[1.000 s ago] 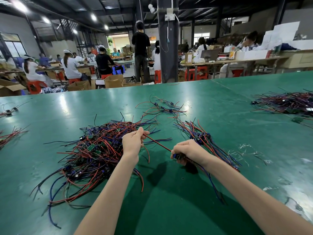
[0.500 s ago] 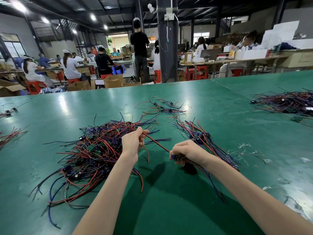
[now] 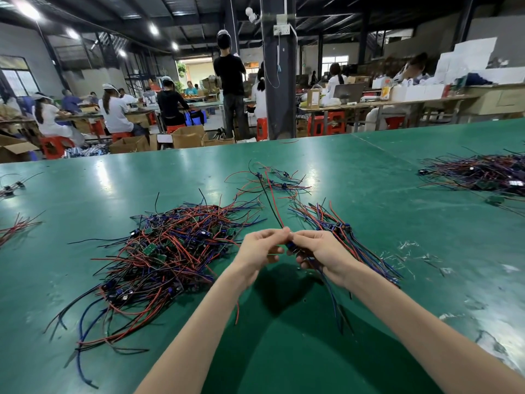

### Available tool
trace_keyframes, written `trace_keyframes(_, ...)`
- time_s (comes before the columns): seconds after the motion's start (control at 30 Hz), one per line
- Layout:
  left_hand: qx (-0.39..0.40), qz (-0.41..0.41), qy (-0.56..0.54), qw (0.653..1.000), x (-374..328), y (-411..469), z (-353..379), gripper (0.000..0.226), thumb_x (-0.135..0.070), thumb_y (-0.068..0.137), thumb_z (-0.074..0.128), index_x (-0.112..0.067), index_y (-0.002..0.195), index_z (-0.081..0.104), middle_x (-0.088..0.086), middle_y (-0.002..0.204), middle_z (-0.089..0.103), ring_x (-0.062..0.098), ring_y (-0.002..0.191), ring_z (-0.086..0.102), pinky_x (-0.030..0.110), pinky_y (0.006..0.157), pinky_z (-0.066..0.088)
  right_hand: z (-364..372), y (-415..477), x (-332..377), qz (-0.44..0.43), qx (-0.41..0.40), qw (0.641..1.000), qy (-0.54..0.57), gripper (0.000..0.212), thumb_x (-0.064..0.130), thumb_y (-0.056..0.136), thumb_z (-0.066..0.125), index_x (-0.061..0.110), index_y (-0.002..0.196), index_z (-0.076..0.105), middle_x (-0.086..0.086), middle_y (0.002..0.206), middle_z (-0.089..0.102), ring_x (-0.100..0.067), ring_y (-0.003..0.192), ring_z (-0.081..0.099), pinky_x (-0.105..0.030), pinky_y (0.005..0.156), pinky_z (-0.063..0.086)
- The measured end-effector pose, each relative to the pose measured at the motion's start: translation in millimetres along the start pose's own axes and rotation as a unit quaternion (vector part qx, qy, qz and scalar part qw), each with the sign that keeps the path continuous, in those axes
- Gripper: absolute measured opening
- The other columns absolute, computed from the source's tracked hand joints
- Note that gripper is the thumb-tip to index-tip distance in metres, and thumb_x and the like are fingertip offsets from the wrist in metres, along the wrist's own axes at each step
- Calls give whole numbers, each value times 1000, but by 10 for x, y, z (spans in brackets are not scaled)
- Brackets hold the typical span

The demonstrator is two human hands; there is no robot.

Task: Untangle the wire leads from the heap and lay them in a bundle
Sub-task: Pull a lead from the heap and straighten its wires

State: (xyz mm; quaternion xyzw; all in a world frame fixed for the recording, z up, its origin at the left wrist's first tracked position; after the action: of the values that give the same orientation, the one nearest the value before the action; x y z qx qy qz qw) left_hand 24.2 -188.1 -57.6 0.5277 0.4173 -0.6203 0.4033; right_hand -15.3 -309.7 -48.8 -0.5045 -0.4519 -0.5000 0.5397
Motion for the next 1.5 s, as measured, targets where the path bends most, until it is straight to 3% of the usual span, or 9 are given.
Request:
trace_keyframes(0.33,-57,32,-50,997,-21,-27,-57,11,-18,84,70,-15,75,74,-1,72,68,8,62,52,17,52,47,42,7,-20,-2,18,1000,16,20,21,90,61,7,81,70,-3,69,68,-10,48,55,-20,45,48)
trace_keyframes(0.5,-100,29,-101,989,-14,-22,-138,13,-12,85,68,-8,74,72,6,73,64,8,55,51,15,52,49,58,6,-45,20,32,999,24,3,2,86,64,0,87,67,-11,76,68,-11,49,60,-21,47,53)
trace_keyframes(0.73,-108,34,-141,983,-23,-8,-143,13,-12,88,64,-6,79,70,2,69,66,6,55,52,15,51,49,40,-2,-51,44,24,999,18,10,-3,89,58,-5,81,63,-16,71,62,-14,46,62,-21,47,54)
trace_keyframes(0.87,-72,18,-152,986,-16,-21,-91,14,-19,85,65,-7,91,71,6,78,65,9,60,54,16,52,49,49,-20,-44,32,18,999,5,14,0,90,58,-3,77,63,-10,59,63,-12,43,60,-22,44,53)
trace_keyframes(1.0,-3,-7,-141,990,-7,-36,25,43,-40,69,67,-8,98,69,-1,70,64,7,59,60,19,59,52,20,-6,0,-3,-15,999,44,12,-1,90,57,-5,80,63,-8,58,63,-10,42,59,-22,45,53)
trace_keyframes(1.17,27,-19,-101,994,69,-21,77,29,-28,70,69,-6,88,66,4,74,62,10,64,57,19,67,50,35,-10,4,-18,-6,998,62,9,2,89,60,-1,81,63,-4,60,69,-9,46,63,-21,48,54)
trace_keyframes(1.27,30,-37,-95,994,111,-5,54,18,-22,83,65,-4,85,68,6,71,66,13,65,60,23,72,52,43,-6,-5,-24,-10,998,63,9,0,89,59,-1,80,62,-6,59,68,-11,46,63,-21,48,54)
trace_keyframes(1.4,36,-49,-86,994,114,-2,46,17,-21,87,64,-7,80,69,3,66,68,8,59,63,18,63,54,45,-1,3,-32,-16,997,75,12,0,90,58,-1,79,62,-8,57,66,-14,46,63,-21,47,54)
trace_keyframes(1.5,32,-57,-105,992,118,6,42,14,-16,88,63,-4,81,67,4,66,68,10,59,64,19,66,55,50,-4,-7,-34,-20,997,68,13,-2,90,56,-2,78,62,-10,59,66,-13,47,63,-22,48,54)
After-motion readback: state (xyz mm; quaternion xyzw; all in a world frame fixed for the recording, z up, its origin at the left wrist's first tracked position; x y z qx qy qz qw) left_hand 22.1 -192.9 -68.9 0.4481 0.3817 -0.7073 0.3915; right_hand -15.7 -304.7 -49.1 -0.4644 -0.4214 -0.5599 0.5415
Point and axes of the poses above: each hand's wrist, its own y-axis towards the middle knuckle, its own z-axis out of the palm, x = y × z, the point moved 6 cm from there along y, towards the middle knuckle
